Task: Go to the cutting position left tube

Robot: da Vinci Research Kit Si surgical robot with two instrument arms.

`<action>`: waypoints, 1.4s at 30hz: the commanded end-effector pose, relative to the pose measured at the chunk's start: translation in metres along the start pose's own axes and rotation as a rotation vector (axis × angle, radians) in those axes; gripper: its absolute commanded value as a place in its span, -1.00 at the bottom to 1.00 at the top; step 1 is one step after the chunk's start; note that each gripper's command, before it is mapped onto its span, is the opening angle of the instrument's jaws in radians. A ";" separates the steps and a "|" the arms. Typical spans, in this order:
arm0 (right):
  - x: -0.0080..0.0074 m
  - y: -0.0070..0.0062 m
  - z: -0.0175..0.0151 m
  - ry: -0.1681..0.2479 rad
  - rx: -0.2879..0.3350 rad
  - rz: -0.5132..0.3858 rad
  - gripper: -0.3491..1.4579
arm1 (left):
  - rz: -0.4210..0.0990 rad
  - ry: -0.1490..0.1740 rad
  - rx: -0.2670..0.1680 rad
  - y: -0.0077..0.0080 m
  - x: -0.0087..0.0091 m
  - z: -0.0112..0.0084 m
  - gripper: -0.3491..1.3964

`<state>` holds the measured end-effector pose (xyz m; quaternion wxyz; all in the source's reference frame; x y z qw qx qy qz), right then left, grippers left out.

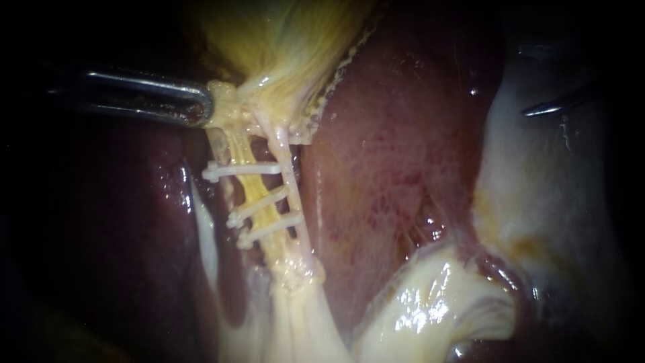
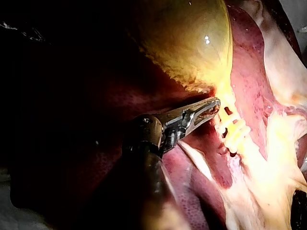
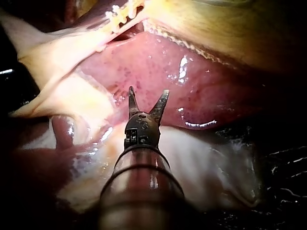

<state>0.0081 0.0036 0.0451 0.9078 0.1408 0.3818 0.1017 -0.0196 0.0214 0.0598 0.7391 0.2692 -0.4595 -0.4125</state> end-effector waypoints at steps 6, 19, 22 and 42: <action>0.0005 -0.0012 0.0018 0.014 0.033 0.021 0.93 | 0.000 0.000 -0.001 -0.0001 0.0000 0.0001 -1.00; 0.0008 -0.0034 0.0058 0.034 0.102 0.091 0.93 | 0.000 0.000 -0.002 -0.0001 0.0000 0.0001 -1.00; 0.0010 -0.0039 0.0067 0.041 0.121 0.112 0.93 | 0.000 -0.001 -0.002 -0.0002 0.0000 0.0001 -1.00; 0.0023 -0.0072 0.0137 0.072 0.259 0.230 0.91 | -0.001 -0.001 -0.004 -0.0004 0.0000 0.0003 -1.00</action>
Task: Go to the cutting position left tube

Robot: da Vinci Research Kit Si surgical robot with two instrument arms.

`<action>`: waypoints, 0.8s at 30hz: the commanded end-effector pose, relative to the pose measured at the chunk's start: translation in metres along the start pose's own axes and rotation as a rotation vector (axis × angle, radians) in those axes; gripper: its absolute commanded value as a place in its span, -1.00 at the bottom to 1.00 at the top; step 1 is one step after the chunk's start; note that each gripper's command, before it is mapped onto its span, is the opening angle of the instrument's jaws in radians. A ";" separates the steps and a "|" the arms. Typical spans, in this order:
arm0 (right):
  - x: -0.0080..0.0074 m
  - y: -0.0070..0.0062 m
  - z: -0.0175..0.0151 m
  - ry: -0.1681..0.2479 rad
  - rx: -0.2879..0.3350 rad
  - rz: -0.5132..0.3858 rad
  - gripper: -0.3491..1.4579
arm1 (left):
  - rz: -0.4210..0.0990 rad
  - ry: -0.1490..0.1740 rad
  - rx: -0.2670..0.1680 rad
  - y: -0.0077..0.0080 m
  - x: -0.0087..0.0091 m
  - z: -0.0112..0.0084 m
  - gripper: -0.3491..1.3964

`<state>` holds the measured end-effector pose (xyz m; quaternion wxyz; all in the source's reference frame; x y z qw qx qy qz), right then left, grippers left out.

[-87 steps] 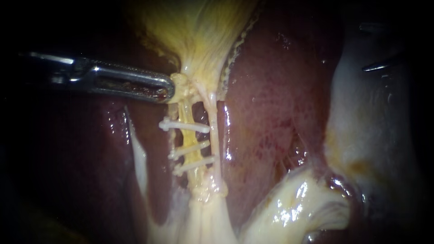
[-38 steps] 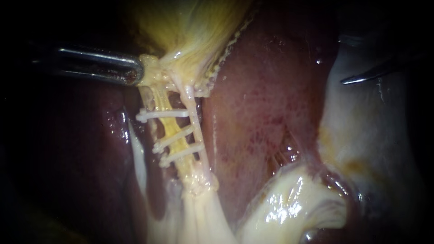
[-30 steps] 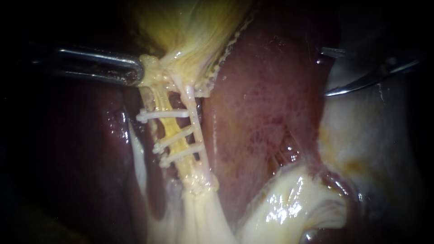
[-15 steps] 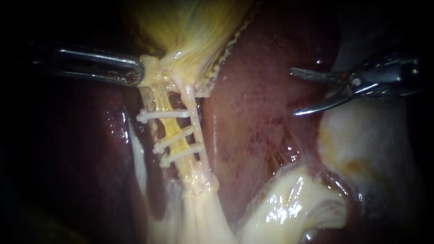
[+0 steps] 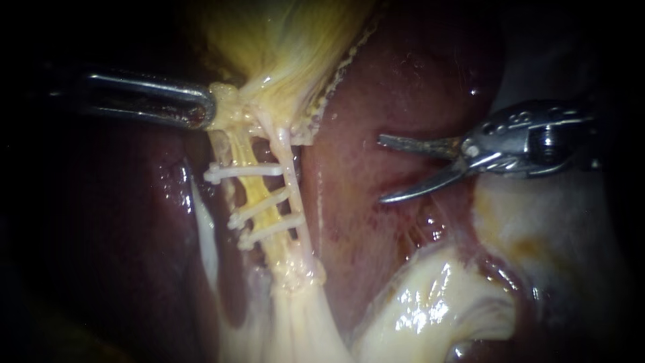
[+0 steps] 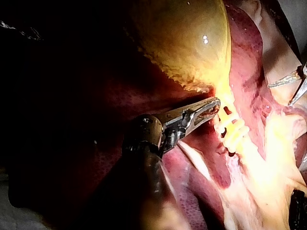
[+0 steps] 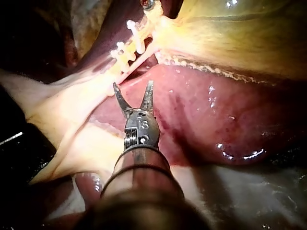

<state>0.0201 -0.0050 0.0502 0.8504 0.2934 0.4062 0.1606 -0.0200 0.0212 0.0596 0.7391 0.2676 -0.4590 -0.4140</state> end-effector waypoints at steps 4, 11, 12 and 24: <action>-0.0001 -0.0002 0.0012 -0.003 0.036 0.015 0.87 | 0.000 0.000 0.000 0.0000 0.0000 0.0000 -1.00; 0.0001 -0.0003 0.0032 0.005 0.074 0.036 0.85 | 0.000 0.000 -0.001 0.0000 0.0000 0.0001 -1.00; 0.0001 -0.0004 0.0035 0.004 0.077 0.033 0.85 | 0.000 0.000 -0.001 0.0000 0.0000 0.0002 -1.00; 0.0005 -0.0001 0.0070 0.005 0.105 0.055 0.85 | 0.000 -0.001 -0.002 -0.0001 0.0000 0.0003 -1.00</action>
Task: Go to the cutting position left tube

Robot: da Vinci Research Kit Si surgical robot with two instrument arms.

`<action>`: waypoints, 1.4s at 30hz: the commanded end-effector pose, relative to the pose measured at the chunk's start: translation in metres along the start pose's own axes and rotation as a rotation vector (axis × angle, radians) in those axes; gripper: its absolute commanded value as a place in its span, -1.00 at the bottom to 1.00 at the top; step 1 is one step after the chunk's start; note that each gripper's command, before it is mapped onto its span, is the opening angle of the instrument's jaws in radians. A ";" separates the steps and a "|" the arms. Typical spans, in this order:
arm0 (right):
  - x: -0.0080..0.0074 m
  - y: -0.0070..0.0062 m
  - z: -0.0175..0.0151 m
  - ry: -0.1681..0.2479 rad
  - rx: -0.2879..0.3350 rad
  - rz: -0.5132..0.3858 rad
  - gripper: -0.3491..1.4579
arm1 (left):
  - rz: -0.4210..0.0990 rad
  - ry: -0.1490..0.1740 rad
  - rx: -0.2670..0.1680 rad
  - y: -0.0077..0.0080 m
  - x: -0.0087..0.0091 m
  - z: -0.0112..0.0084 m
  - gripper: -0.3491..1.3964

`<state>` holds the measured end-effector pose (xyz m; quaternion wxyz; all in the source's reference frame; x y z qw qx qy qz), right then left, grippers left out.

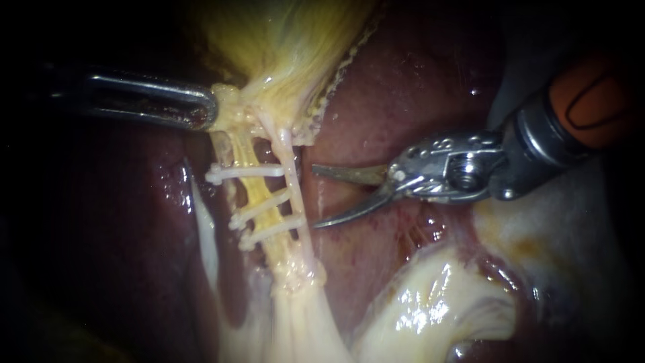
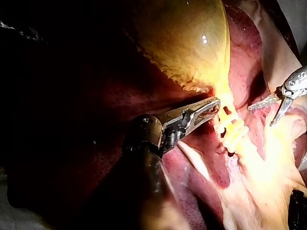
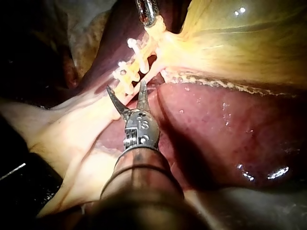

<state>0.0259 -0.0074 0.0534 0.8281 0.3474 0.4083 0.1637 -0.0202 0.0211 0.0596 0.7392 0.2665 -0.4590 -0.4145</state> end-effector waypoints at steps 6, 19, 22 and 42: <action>-0.0003 0.0004 0.0012 -0.008 0.018 0.011 0.87 | 0.000 0.000 0.000 -0.0001 0.0000 0.0000 -1.00; -0.0014 0.0015 0.0037 -0.028 0.054 0.025 0.80 | 0.000 0.000 -0.001 -0.0002 0.0000 0.0000 -1.00; -0.0018 0.0020 0.0041 -0.038 0.072 0.026 0.76 | 0.000 0.000 -0.001 -0.0002 0.0000 0.0000 -1.00; 0.0003 0.0046 0.0072 0.064 0.158 0.085 0.76 | -0.001 -0.001 -0.002 -0.0003 0.0000 0.0002 -1.00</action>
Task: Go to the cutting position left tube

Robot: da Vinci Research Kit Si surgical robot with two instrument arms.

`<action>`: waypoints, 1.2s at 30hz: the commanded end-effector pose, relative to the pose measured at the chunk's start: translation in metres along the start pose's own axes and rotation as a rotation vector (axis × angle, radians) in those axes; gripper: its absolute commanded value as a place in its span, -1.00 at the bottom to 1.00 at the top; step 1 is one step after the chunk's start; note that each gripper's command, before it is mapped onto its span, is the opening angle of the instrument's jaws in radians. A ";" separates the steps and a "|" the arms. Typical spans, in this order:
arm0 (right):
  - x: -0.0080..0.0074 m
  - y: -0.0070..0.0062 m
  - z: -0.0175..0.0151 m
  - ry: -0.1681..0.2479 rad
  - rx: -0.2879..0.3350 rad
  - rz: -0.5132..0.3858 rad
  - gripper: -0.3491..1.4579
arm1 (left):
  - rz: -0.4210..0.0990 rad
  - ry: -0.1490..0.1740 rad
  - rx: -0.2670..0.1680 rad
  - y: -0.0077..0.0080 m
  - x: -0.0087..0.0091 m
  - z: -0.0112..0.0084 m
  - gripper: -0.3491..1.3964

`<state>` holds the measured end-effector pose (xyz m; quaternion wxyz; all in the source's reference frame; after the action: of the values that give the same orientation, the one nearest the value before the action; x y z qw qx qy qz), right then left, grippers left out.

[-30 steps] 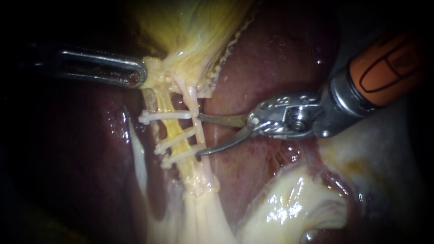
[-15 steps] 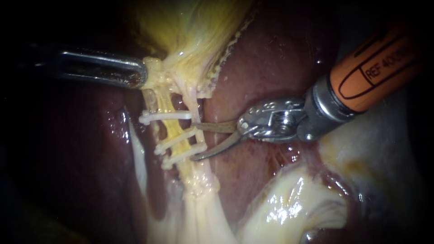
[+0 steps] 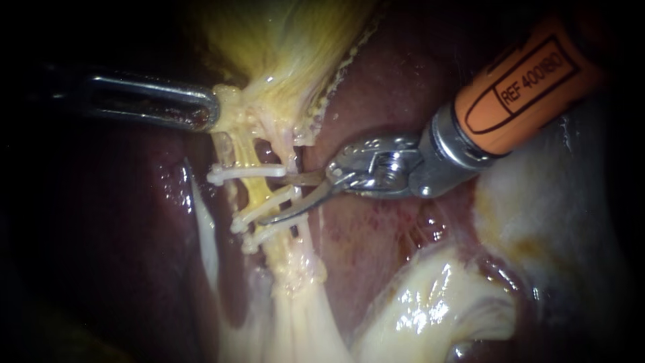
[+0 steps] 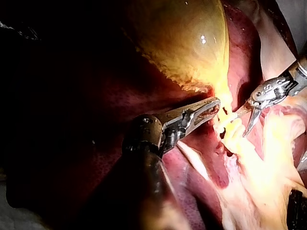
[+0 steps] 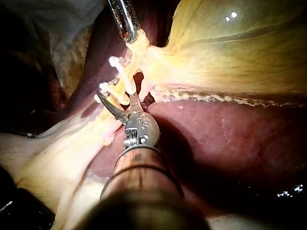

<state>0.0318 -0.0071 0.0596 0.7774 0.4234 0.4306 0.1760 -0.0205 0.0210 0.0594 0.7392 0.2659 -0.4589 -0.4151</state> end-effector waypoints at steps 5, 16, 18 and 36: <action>0.0007 0.0000 0.0009 0.052 0.073 0.027 0.76 | 0.000 -0.001 -0.003 0.0000 0.0001 0.0001 -1.00; 0.0020 0.0003 0.0031 0.130 0.148 0.055 0.72 | 0.000 -0.001 -0.003 0.0000 0.0001 0.0001 -1.00; 0.0020 0.0006 0.0039 0.138 0.137 0.054 0.70 | 0.000 -0.001 -0.004 0.0000 0.0000 0.0002 -1.00; 0.0021 0.0005 0.0072 0.277 0.174 0.047 0.72 | 0.000 -0.002 -0.004 0.0000 0.0000 0.0003 -1.00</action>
<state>0.0390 -0.0091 0.0605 0.6598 0.4732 0.5429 0.2143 -0.0207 0.0210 0.0596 0.7394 0.2642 -0.4587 -0.4161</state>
